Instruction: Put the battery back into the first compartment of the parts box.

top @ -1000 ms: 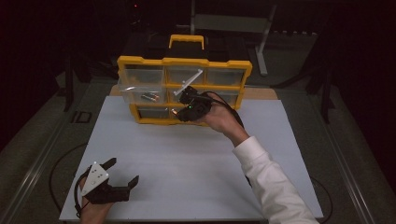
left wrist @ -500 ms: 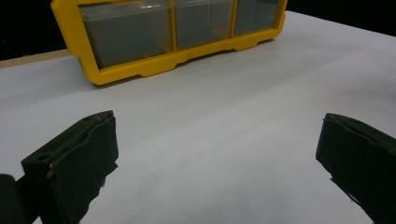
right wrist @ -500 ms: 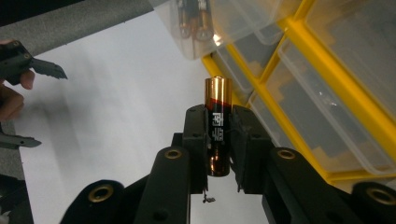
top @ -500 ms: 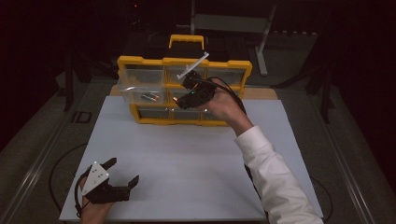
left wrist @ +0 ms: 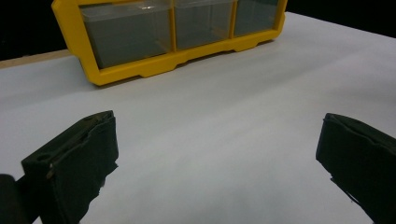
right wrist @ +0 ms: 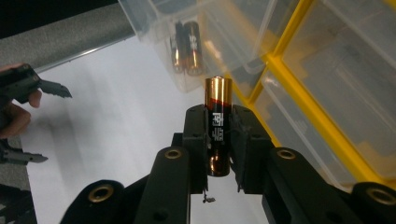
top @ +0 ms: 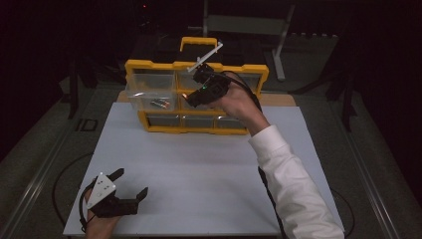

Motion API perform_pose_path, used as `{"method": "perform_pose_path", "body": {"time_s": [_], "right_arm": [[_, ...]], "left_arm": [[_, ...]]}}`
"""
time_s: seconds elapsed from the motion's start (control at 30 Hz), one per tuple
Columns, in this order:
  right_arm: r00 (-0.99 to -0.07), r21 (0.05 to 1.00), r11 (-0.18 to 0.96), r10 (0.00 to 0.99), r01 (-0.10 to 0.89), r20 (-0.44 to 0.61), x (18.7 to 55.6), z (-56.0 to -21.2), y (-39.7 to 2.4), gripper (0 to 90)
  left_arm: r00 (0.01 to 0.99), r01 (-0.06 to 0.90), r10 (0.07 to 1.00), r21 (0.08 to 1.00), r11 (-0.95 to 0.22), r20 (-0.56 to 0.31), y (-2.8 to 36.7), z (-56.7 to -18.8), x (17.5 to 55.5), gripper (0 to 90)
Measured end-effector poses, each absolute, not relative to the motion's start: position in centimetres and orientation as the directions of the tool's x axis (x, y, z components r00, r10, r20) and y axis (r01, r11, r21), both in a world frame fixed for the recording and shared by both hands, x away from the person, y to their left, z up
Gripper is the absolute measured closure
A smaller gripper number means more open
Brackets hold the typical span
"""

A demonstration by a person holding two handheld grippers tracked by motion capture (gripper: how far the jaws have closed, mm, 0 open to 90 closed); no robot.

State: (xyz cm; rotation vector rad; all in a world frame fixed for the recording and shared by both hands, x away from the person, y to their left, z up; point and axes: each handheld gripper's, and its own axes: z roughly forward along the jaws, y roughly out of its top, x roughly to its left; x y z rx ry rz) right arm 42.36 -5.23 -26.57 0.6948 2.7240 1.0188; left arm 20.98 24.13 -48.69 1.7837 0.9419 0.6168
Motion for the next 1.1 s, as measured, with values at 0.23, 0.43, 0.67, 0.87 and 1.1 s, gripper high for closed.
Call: {"method": "perform_pose_path", "body": {"time_s": [0.23, 0.43, 0.67, 0.87, 1.1], "right_arm": [[-0.880, 0.670, 0.645, 0.475, 0.367, 0.024, 42.6, -25.3, -4.9, 76.8], [-0.875, 0.688, 0.626, 0.483, 0.366, 0.026, 42.9, -23.8, -4.4, 76.8], [-0.874, 0.705, 0.612, 0.485, 0.358, 0.023, 43.2, -22.3, -2.8, 76.8], [-0.875, 0.719, 0.607, 0.484, 0.339, 0.004, 43.5, -21.3, -1.0, 76.8], [-0.866, 0.724, 0.595, 0.500, 0.349, 0.007, 44.1, -21.5, 1.0, 76.8]], "left_arm": [[0.568, 0.322, 0.823, 0.924, -0.209, -0.012, 24.1, -48.7, 21.0, 0.0], [0.568, 0.321, 0.823, 0.924, -0.208, -0.012, 24.1, -48.7, 21.0, 0.0], [0.567, 0.321, 0.824, 0.924, -0.207, -0.012, 24.1, -48.7, 21.0, 0.0], [0.567, 0.319, 0.823, 0.925, -0.207, -0.012, 24.2, -48.7, 21.0, 0.0], [0.568, 0.317, 0.823, 0.926, -0.205, -0.013, 24.2, -48.6, 20.9, 0.0]]}}
